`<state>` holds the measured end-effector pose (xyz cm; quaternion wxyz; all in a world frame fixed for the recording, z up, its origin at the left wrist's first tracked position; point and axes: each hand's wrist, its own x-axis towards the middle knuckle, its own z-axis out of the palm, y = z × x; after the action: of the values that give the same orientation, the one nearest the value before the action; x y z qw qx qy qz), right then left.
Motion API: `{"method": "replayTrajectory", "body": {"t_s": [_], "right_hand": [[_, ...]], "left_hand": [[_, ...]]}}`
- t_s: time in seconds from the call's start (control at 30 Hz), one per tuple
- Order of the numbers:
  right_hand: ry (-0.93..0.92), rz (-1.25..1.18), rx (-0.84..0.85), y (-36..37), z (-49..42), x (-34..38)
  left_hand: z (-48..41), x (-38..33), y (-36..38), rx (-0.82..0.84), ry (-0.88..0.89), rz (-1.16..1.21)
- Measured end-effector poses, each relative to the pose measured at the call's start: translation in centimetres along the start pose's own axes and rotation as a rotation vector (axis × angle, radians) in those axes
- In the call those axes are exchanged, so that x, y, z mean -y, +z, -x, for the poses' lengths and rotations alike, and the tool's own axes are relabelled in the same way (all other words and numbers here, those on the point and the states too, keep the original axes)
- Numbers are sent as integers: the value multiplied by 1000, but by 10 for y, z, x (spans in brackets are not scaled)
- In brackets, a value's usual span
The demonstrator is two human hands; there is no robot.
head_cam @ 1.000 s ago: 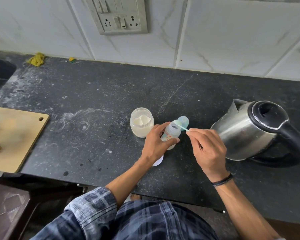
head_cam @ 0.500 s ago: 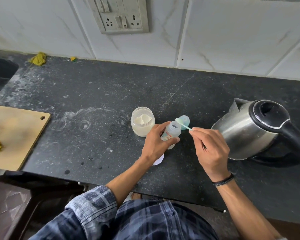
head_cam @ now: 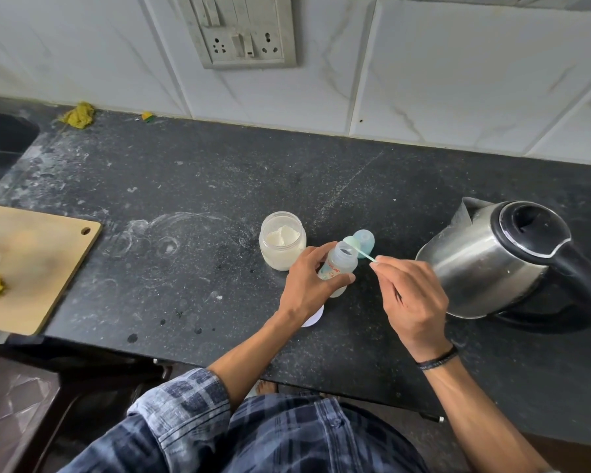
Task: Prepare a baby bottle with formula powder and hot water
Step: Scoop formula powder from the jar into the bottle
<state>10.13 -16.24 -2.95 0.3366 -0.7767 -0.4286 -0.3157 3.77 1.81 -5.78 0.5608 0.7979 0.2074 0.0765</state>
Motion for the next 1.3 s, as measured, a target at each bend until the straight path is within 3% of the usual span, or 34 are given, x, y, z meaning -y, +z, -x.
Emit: {"method": "replayTrajectory", "body": {"t_s": [0.13,0.5,0.7,0.93,1.3], "right_hand": [[77,-30,-29,2,1,2],[1003,-604,-222,6,-16,17],[1305,-900,-328,4,-26,20],[1304,-966,-184,15,-59,27],[1059,-691,235,53,-111,29]], "left_hand": [[0,0,0,9,-3,-4],[1,3,-1,2,-8,26],[3,6,-1,0,-39,76],[7,8,2,4,-28,93],[15,14,-1,48,-56,-3]]}}
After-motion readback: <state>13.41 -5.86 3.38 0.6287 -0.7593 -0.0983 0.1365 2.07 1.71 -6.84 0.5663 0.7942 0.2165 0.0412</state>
